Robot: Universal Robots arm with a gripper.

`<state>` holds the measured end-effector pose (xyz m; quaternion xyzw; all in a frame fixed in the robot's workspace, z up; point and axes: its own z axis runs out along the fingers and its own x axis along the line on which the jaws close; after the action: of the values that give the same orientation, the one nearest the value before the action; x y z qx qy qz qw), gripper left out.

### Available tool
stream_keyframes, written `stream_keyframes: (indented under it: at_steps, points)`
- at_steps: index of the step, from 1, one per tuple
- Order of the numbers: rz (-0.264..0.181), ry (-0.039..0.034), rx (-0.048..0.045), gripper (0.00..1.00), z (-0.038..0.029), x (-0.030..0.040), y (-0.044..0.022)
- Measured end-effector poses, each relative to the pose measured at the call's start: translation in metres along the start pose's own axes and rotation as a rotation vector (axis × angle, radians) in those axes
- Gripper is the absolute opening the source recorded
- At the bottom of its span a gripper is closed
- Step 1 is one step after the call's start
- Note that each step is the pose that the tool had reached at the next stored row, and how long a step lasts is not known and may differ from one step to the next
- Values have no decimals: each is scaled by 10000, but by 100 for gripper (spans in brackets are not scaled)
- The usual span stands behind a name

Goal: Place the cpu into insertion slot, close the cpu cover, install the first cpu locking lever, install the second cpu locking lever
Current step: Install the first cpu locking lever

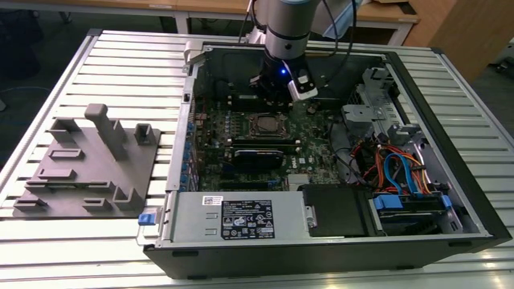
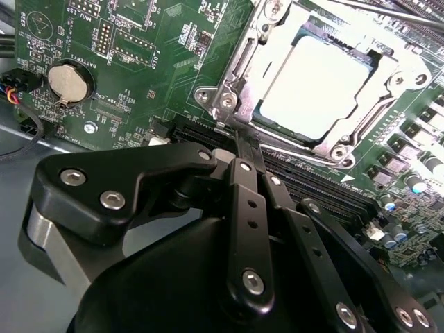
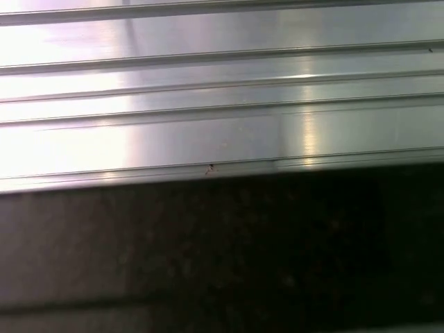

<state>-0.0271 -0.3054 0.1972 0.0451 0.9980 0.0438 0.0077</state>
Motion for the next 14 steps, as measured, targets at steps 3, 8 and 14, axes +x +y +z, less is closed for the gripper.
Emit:
stream_keyframes:
  at_steps: [3, 8, 14]
  points:
    - [0, -1, -1, 10, -4, 0, 1]
    - [0, 0, -1, 10, -32, 0, 3]
    - [0, -1, -3, 10, -51, -1, 5]
